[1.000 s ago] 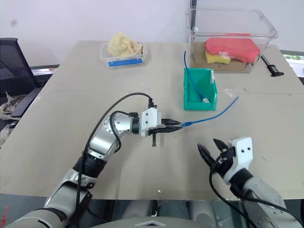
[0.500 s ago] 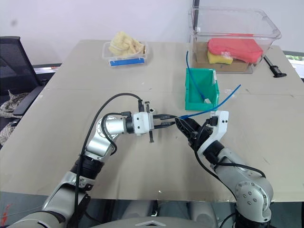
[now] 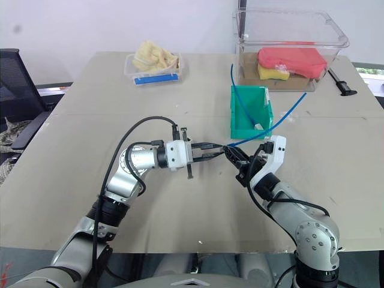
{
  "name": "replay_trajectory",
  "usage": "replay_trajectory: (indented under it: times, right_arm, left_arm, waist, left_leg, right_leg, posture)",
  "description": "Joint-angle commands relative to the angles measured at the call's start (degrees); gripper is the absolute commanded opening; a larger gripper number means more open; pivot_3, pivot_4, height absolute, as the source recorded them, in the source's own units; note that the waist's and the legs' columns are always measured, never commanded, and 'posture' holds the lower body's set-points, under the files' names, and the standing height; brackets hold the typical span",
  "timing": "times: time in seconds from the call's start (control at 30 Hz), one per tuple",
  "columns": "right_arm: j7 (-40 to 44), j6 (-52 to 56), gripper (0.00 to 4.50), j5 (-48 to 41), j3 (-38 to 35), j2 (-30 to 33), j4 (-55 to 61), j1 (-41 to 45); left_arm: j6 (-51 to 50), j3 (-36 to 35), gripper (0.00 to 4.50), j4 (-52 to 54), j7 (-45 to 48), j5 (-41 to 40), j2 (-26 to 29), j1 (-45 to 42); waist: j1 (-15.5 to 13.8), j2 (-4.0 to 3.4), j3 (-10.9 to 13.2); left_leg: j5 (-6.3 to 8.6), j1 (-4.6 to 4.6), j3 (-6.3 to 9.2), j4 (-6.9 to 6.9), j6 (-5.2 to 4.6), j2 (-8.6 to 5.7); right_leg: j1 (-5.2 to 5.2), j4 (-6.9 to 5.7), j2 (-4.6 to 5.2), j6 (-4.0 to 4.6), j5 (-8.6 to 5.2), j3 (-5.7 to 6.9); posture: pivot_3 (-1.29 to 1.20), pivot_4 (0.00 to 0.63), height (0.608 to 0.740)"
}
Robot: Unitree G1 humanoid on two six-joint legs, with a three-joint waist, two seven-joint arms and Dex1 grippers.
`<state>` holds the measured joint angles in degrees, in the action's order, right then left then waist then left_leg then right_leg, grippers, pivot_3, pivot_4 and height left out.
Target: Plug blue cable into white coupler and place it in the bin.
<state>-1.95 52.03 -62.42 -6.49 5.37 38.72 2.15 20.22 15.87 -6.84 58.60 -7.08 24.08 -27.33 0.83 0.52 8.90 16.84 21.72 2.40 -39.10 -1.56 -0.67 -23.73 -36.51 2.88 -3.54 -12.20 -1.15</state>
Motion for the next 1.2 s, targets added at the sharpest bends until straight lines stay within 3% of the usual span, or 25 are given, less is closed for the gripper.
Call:
replay_trajectory:
  times: [0.03, 0.1, 0.13, 0.37, 0.6, 0.8, 1.2]
  right_arm:
    - [-0.52, -2.05, 0.0, -2.73, -0.31, 0.5, 1.26, 0.03]
    - [-0.64, -2.31, 0.0, -3.16, -0.19, 1.14, 1.14, -0.42]
    - [-0.58, -2.42, 0.0, -3.2, -0.16, 1.51, 1.13, -0.68]
    - [0.38, -3.78, 0.0, -2.87, 0.31, 4.09, 1.17, -1.99]
    - [0.88, -5.62, 0.0, -1.49, 1.68, 4.99, 0.76, -2.11]
    - [0.76, -6.61, 0.0, -1.23, 2.4, 5.78, 1.46, -3.04]
    - [-0.12, -7.3, 0.0, -1.38, 3.32, 7.78, 3.38, -4.2]
  left_arm:
    - [-5.85, -1.47, 2.09, 4.01, -0.13, -3.54, 0.5, 1.5]
    - [-10.71, -3.46, 2.92, 4.64, 0.03, -5.84, 2.05, 2.72]
    - [-12.74, -4.61, 3.11, 4.51, 0.36, -6.81, 3.3, 3.42]
    - [-25.2, -13.99, 3.11, -1.67, -5.23, -9.46, 7.7, 3.6]
    - [-28.89, -14.11, 3.11, -8.83, -2.67, -9.51, 7.39, -0.28]
    - [-24.31, -11.19, 3.11, -19.17, 9.39, -7.36, 9.38, -5.62]
    - [-6.9, -6.27, 3.11, -45.21, 18.85, 1.93, 5.91, -20.52]
  waist:
    - [0.0, 0.0, 0.01]
    - [0.03, 0.0, 0.01]
    - [0.12, 0.0, 0.01]
    - [0.12, -0.03, 0.02]
    - [-0.01, -0.01, 0.03]
    - [0.03, -0.01, 0.03]
    - [-0.04, 0.02, 0.04]
  left_leg:
    - [0.0, 0.0, 0.0, 0.0, 0.0, 0.01]
    - [0.0, 0.01, 0.02, 0.0, 0.0, 0.03]
    - [0.0, 0.0, 0.02, 0.0, 0.0, 0.03]
    - [0.0, -0.01, 0.03, 0.01, 0.0, 0.18]
    - [0.0, 0.02, 0.04, 0.01, 0.0, 0.07]
    - [0.0, 0.01, 0.0, 0.03, 0.0, 0.03]
    - [0.01, 0.1, -0.03, 0.03, -0.02, -0.03]
  right_leg:
    - [0.0, 0.0, 0.0, 0.0, 0.0, 0.0]
    - [0.0, 0.0, 0.0, 0.0, 0.0, 0.01]
    - [0.0, 0.0, 0.0, 0.0, 0.0, 0.01]
    - [-0.03, -0.06, -0.05, 0.0, -0.01, 0.03]
    - [-0.03, -0.03, -0.03, -0.01, -0.01, 0.06]
    - [-0.07, -0.04, -0.05, 0.0, -0.01, 0.04]
    - [-0.1, 0.0, -0.03, 0.0, -0.01, 0.05]
  posture:
    - [0.0, 0.15, 0.739]
    - [0.0, 0.15, 0.739]
    - [0.0, 0.15, 0.739]
    - [0.0, 0.15, 0.739]
    - [0.0, 0.15, 0.739]
    - [0.0, 0.15, 0.739]
    - [0.0, 0.15, 0.739]
